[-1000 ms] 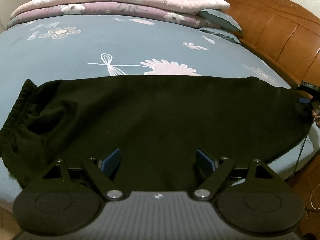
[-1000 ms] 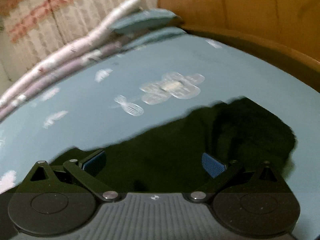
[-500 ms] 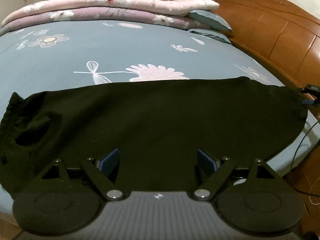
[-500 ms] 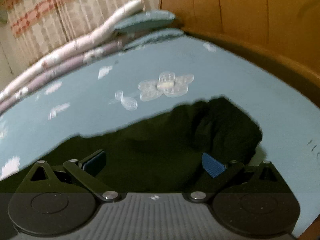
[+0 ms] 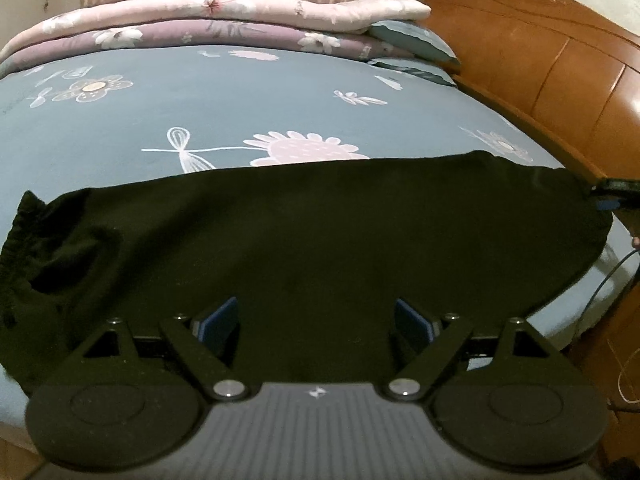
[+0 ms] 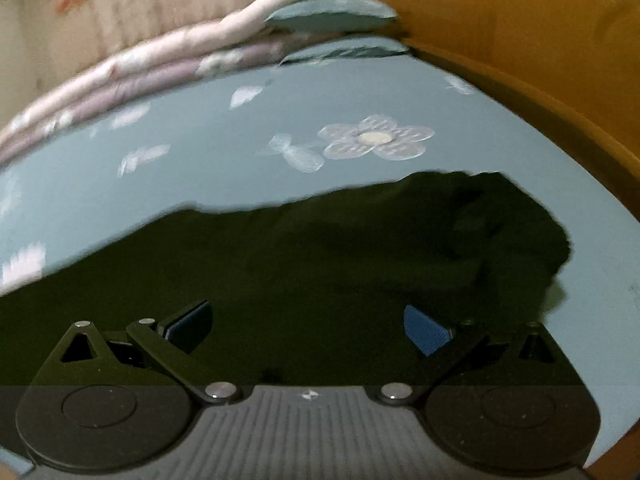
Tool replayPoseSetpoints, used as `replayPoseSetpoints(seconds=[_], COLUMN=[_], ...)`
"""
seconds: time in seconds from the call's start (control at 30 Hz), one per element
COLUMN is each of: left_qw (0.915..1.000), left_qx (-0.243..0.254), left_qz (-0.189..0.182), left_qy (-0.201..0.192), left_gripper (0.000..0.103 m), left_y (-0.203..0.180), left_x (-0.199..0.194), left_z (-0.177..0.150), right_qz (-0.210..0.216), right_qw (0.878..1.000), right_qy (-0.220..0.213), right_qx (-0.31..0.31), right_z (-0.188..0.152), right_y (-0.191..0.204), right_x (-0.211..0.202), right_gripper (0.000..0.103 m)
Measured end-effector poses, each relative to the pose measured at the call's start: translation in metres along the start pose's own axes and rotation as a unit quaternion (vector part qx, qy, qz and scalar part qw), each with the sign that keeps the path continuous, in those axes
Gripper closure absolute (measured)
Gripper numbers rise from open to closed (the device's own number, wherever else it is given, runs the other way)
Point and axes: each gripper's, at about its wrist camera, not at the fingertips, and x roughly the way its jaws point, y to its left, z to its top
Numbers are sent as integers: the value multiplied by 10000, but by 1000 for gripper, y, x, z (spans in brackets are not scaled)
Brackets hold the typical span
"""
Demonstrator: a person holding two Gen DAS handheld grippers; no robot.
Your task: Fold clothes
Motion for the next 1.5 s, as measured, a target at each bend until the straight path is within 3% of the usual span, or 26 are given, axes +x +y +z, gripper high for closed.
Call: replayPoseSetpoints(seconds=[0.13, 0.2, 0.3, 0.37, 0.53, 0.67, 0.83, 1.03, 1.1, 1.33, 1.5], left_qw=[10000, 10000, 9999, 10000, 10000, 10000, 10000, 9999, 9999, 9995, 9990], left_qx=[38, 24, -3, 1, 66, 73, 42, -23, -55, -188, -387], left_qz=[8, 57, 86, 67, 16, 15, 56, 112, 134, 230, 224], left_qy=[30, 45, 51, 52, 32, 27, 58, 38, 6, 126, -72], left_gripper=[17, 17, 17, 17, 17, 17, 17, 17, 17, 17, 17], left_y=[-2, 0, 3, 3, -1, -2, 0, 4, 6, 12, 23], left_x=[0, -1, -1, 0, 4, 5, 4, 4, 3, 7, -1], left_z=[-2, -4, -4, -3, 0, 1, -1, -1, -1, -2, 0], right_qz=[-265, -447, -812, -762, -67, 60, 301, -11, -1, 826, 1336], right_qw=[9977, 9952, 9925, 9906, 9866, 9791, 9941, 9947, 9963, 9865, 9788], right_qy=[443, 357, 357, 173, 110, 390, 323, 326, 37, -576, -335], right_qx=[-445, -792, -841, -1123, -1626, -1997, -990, -971, -862, -1289, -1513], right_z=[-22, -34, -36, -35, -43, -65, -67, -63, -60, -64, -82], right_y=[13, 18, 26, 43, 93, 120, 96, 109, 120, 185, 223], right_x=[21, 19, 6, -6, -19, -3, 1, -3, -13, -27, -13], right_gripper=[0, 0, 0, 0, 0, 0, 0, 0, 0, 0, 0])
